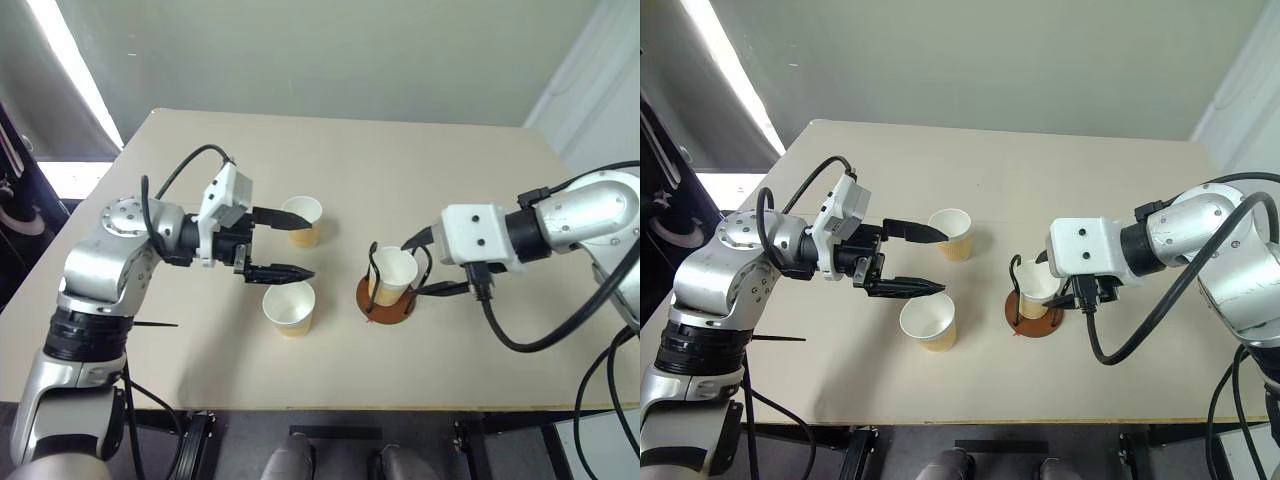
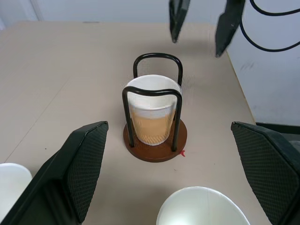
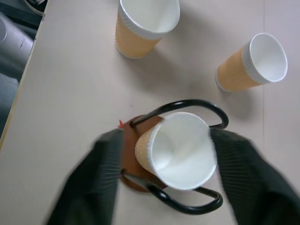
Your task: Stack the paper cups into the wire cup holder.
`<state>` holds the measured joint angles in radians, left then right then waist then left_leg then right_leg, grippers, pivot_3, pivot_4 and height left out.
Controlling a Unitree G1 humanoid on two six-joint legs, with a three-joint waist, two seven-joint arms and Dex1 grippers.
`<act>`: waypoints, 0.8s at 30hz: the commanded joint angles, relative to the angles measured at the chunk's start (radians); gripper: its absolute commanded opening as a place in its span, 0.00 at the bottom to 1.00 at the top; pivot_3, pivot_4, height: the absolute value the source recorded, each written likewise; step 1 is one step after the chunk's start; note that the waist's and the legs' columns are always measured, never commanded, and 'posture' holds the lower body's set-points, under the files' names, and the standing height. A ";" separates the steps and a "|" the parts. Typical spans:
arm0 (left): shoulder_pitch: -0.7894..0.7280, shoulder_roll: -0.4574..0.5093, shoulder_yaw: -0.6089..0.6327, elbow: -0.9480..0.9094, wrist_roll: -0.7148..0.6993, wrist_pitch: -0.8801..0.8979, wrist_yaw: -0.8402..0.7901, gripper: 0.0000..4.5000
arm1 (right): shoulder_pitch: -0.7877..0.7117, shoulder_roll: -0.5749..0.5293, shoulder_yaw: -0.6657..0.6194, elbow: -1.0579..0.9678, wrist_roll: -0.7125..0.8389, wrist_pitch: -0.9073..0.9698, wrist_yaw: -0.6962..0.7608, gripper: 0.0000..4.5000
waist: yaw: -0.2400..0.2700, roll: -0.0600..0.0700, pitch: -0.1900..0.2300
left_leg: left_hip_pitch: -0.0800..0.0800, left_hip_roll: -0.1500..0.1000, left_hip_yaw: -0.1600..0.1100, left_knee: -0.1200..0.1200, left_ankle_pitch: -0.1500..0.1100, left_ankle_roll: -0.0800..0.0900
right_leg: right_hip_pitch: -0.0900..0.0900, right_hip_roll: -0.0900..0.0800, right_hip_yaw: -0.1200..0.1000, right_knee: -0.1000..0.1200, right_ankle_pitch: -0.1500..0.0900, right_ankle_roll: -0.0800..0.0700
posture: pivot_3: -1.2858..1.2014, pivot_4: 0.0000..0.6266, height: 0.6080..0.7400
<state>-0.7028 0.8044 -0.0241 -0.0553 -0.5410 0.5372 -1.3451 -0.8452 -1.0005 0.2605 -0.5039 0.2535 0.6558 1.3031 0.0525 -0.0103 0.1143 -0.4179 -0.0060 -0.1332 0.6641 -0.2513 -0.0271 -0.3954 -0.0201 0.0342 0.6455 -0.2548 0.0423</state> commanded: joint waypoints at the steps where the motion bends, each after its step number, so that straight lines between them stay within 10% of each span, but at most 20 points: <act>1: -0.026 -0.003 0.011 0.006 0.011 -0.012 0.018 1.00 | -0.028 0.016 -0.053 -0.002 0.018 0.008 -0.034 0.91 | 0.000 0.000 0.000 | 0.000 0.000 0.000 0.000 0.000 0.000 | 0.000 0.000 0.000 0.000 0.000 0.000 | 0.52 0.24 1.00; 24: -0.317 -0.051 -0.118 0.402 0.390 -0.395 0.091 1.00 | -0.059 0.088 -0.267 0.015 0.311 0.269 -0.227 0.91 | 0.002 0.000 0.000 | -0.002 0.000 0.000 -0.001 0.000 0.000 | -0.002 0.000 0.000 -0.001 0.000 0.000 | 0.52 0.24 1.00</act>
<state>-0.9838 0.7586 -0.1391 0.3373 -0.1687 0.1692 -1.2577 -0.8970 -0.8946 0.0416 -0.4755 0.5440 0.9250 1.0812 0.0547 -0.0102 0.1144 -0.4202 -0.0062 -0.1336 0.6631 -0.2512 -0.0274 -0.3978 -0.0202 0.0344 0.6447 -0.2550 0.0421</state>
